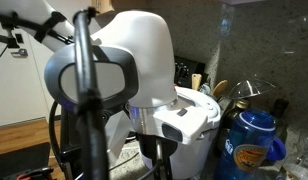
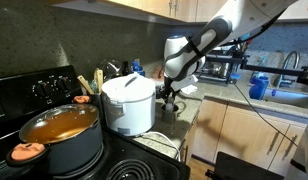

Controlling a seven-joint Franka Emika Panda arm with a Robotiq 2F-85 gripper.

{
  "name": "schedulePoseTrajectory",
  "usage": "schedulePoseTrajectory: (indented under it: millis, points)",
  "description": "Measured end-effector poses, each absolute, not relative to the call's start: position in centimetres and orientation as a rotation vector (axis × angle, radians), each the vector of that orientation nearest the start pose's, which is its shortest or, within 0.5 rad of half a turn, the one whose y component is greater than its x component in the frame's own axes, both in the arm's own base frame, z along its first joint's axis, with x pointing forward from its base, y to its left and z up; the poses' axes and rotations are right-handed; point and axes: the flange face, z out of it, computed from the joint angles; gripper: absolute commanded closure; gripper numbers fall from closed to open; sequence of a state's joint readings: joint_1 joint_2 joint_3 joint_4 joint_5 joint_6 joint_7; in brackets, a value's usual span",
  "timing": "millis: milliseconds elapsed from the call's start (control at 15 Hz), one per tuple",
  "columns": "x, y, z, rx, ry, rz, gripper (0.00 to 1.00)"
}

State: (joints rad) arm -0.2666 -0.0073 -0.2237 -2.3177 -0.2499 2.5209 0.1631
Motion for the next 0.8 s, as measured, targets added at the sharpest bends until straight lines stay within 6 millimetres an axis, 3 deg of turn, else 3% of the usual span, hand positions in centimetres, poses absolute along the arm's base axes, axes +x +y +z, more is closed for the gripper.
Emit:
schedulePoseTrajectory:
  millis: [200, 267, 333, 533, 800]
  points:
    - [46.72, -24.65, 35.99, -3.236, 0.764, -0.287, 0.74]
    - [46.74, -24.65, 35.87, -3.236, 0.763, -0.284, 0.24]
    - [46.75, -24.64, 35.78, -3.237, 0.763, -0.281, 0.22]
    - [46.76, -24.63, 35.69, -3.237, 0.762, -0.279, 0.02]
    - [46.76, -24.63, 35.69, -3.239, 0.76, -0.279, 0.0]
